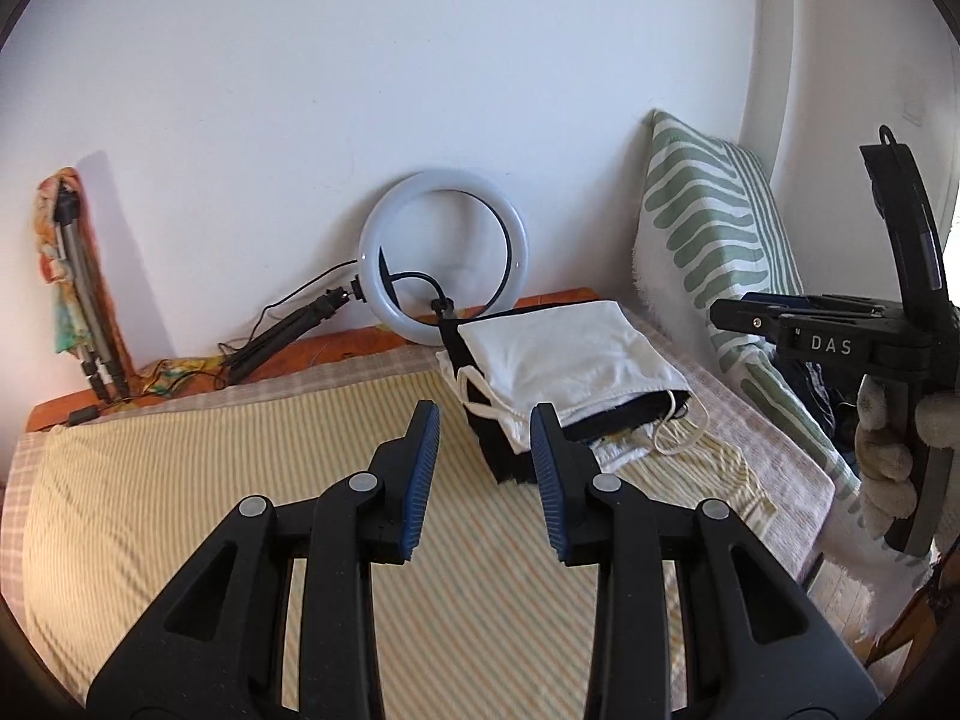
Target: Fold small clothes
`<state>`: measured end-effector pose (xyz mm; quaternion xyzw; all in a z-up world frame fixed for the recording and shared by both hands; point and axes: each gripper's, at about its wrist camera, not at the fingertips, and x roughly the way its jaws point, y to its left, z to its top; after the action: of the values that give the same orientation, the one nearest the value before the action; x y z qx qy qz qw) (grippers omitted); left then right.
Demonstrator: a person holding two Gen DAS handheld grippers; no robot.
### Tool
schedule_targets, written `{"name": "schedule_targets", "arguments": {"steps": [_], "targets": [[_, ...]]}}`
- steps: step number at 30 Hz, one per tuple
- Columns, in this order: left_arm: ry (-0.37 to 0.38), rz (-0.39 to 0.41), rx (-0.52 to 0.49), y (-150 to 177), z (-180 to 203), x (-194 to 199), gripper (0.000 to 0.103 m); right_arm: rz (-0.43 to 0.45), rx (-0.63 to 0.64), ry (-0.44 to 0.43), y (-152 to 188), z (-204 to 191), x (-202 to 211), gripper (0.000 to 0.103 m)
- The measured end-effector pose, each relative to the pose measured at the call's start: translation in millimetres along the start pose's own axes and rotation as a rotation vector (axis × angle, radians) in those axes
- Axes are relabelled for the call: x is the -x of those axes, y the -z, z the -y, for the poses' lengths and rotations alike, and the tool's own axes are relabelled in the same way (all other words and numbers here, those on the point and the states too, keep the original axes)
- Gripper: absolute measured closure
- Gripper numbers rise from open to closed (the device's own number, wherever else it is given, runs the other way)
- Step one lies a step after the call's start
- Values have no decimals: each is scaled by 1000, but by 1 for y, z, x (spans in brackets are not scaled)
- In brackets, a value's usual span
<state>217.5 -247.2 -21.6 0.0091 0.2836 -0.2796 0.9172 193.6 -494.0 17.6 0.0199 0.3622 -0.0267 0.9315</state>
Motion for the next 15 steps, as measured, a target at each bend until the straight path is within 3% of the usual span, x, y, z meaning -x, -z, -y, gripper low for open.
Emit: {"name": "schedule_targets", "arguments": {"steps": [3,7,11,15], "targets": [[4,14,-3,11,-2,19,54,11,-15,-6,14,-9,10,64],[-8,35,-35,27,0,39,53,27,-38,2,31,-19,16,61],[-2,36,-36,42,-1,47,37,51,-50,19,49,-29,18,51],[1,32,-34,55,-4,50,34,66,-97,16,65,-35,17,44]]}}
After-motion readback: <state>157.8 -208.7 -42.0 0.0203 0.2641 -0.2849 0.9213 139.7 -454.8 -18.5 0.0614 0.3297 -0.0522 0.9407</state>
